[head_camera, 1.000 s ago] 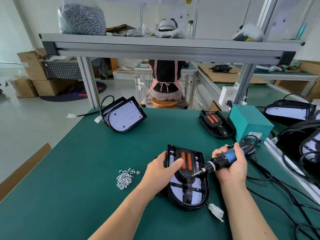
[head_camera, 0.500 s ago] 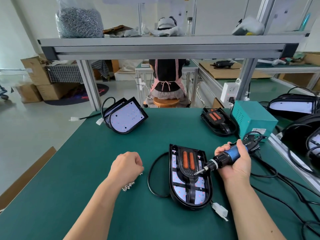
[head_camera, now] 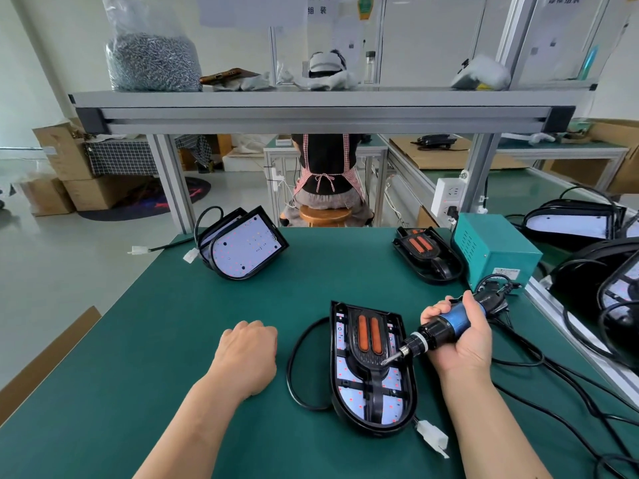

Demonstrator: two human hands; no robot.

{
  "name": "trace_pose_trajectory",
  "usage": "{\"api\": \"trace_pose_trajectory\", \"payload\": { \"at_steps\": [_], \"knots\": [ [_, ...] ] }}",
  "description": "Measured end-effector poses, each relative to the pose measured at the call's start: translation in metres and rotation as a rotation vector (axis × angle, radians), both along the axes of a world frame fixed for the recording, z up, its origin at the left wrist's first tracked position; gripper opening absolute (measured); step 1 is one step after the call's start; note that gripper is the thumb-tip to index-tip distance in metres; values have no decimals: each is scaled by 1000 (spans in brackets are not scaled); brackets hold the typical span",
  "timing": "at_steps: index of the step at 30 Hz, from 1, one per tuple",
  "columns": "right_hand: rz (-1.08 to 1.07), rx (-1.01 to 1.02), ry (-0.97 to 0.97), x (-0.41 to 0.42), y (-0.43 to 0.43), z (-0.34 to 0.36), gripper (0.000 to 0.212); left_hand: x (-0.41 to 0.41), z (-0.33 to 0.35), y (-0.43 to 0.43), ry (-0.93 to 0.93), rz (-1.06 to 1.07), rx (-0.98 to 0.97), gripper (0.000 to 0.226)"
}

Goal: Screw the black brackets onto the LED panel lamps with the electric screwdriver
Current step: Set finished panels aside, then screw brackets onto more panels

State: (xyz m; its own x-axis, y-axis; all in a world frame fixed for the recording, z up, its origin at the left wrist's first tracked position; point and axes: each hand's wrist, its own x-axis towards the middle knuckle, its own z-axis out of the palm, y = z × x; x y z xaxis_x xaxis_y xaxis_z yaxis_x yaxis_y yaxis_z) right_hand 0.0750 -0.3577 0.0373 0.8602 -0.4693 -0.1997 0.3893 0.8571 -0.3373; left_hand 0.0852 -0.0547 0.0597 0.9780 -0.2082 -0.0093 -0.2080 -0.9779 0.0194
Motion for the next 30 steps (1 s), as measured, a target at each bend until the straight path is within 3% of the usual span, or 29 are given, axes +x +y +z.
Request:
{"api": "trace_pose_trajectory", "payload": {
  "at_steps": [6,11,15,17,22,27,30],
  "knots": [
    [10,14,2,-2,1,3,18,-5,0,-6,-8,-14,15,17],
    [-2,43,1,-1,1,3,17,-9,11,-15,-162,28,-292,11],
    [0,120,-31,-2,0,5,21,-22,29,-50,-280,-81,-439,12],
    [-1,160,-48,-1,-2,5,33,-34,34,-73,-290,-193,-400,15],
    [-19,185,-51,3,-5,2,21,-65,30,-126,-254,-421,-260,27],
    [-7,155,-38,3,-4,1,22,-81,32,-132,-327,-477,-446,38],
    [14,147,-22,4,-6,0,23,-83,32,-133,-362,-457,-386,48]
  ]
}}
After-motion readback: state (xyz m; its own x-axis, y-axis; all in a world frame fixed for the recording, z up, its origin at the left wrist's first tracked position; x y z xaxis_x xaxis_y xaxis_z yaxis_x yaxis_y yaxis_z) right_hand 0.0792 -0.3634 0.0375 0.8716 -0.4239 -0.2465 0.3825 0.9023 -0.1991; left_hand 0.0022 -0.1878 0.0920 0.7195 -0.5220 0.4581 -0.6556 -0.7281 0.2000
